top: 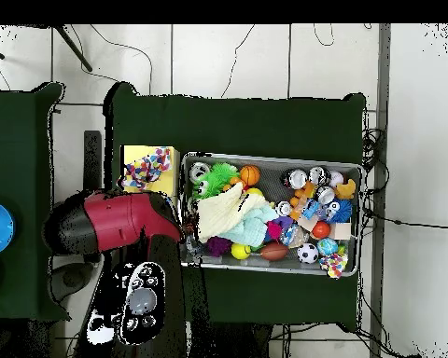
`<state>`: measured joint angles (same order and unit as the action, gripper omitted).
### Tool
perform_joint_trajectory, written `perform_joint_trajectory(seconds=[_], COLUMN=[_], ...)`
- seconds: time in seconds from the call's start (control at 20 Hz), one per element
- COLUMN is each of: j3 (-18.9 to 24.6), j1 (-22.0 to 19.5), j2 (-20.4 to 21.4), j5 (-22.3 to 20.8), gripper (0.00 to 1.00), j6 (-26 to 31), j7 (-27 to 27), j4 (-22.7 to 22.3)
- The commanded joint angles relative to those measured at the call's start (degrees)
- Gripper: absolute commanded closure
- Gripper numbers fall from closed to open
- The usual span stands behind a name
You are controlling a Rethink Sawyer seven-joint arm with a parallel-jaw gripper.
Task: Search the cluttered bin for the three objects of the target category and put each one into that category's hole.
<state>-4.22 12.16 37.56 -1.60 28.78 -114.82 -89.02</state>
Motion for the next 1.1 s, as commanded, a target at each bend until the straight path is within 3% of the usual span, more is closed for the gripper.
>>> perform_joint_trajectory(seconds=[0.05, 0.3, 0.75, 1.1], j3=[1.09, 1.57, 2.13, 5.21], j1=[0.34, -1.35, -3.10, -7.57], j2=[0.16, 1.97, 0.27, 0.40], j5=[0.44, -0.56, -2.29, -3.12], gripper=[1.00, 1.00, 1.00, 1.00], j6=[8.36, 8.37, 5.84, 4.52], j7=[-5.99, -3.13, -1.12, 3.52], j4=[2.97, 1.72, 2.50, 1.48])
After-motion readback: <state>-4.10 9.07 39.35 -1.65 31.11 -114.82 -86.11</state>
